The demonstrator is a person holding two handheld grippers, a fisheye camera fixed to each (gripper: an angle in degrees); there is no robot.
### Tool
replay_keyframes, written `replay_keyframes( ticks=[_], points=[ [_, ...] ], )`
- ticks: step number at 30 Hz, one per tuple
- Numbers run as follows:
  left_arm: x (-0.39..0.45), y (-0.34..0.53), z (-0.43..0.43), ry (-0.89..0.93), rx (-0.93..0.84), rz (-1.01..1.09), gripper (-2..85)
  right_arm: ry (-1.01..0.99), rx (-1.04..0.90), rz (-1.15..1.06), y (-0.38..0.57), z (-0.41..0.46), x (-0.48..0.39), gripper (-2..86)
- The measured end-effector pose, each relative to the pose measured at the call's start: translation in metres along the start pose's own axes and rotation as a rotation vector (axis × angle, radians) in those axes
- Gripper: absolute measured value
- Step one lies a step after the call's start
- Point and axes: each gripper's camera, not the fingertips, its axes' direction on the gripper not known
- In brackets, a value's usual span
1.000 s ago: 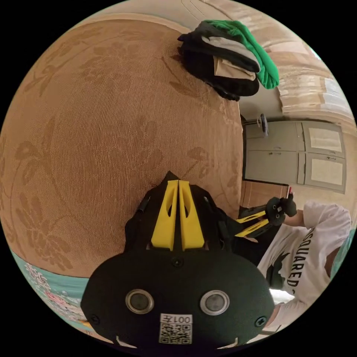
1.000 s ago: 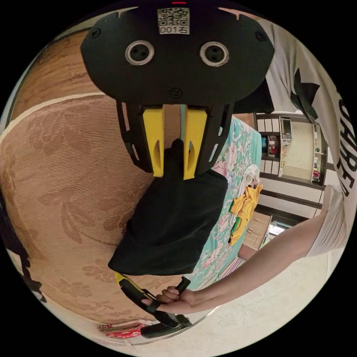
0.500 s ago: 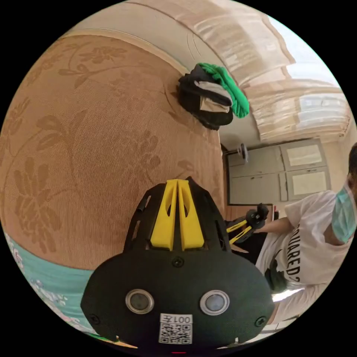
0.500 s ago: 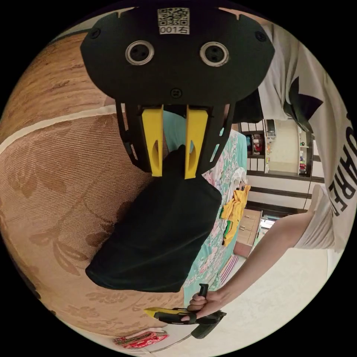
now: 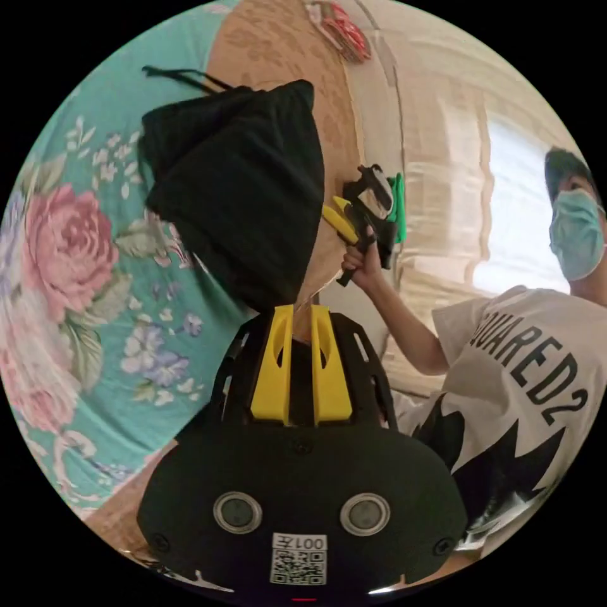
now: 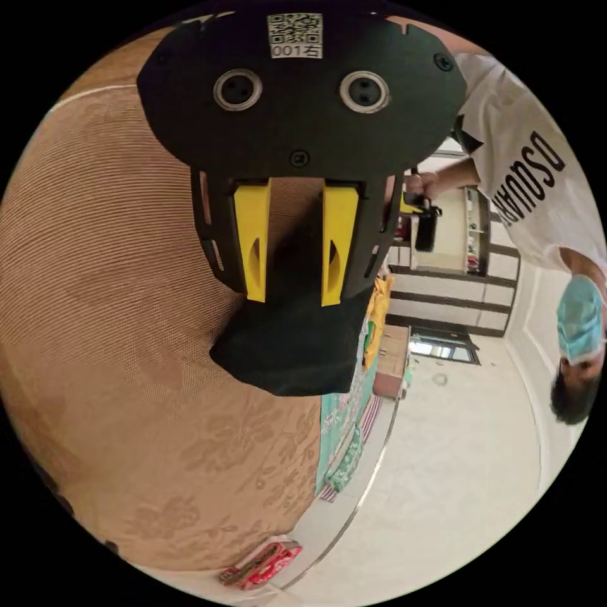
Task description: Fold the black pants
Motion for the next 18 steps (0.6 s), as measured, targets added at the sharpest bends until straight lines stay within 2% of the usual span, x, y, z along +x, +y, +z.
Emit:
replay_keyframes(
  ticks=[1, 4, 8, 10, 12, 16, 18],
  points=[
    [-0.015, 0.009, 0.003, 0.083, 0.049, -0.058, 2.1, -0.052, 0.026, 0.067, 0.000, 0.000, 0.013, 11.6],
    [-0.037, 0.014, 0.013, 0.176, 0.120, -0.122, 2.8, -0.077, 0.090, 0.186, 0.000, -0.012, 0.030, 11.3],
    [-0.058, 0.010, 0.026, 0.293, 0.202, -0.212, 4.3, 0.092, 0.009, 0.182, 0.004, -0.046, 0.021, 11.5],
    [-0.073, 0.005, 0.032, 0.361, 0.272, -0.280, 6.3, 0.100, -0.039, 0.166, 0.007, -0.054, 0.024, 11.7],
    [-0.089, 0.002, 0.035, 0.387, 0.328, -0.374, 7.9, 0.048, -0.060, 0.192, 0.006, -0.056, 0.035, 11.5],
    [-0.131, 0.007, 0.035, 0.582, 0.568, -0.652, 9.5, -0.176, 0.031, 0.306, 0.005, -0.064, 0.063, 10.0],
    [-0.142, 0.003, 0.033, 0.617, 0.599, -0.668, 10.2, -0.278, 0.100, 0.350, 0.009, -0.073, 0.074, 9.0]
  ],
)
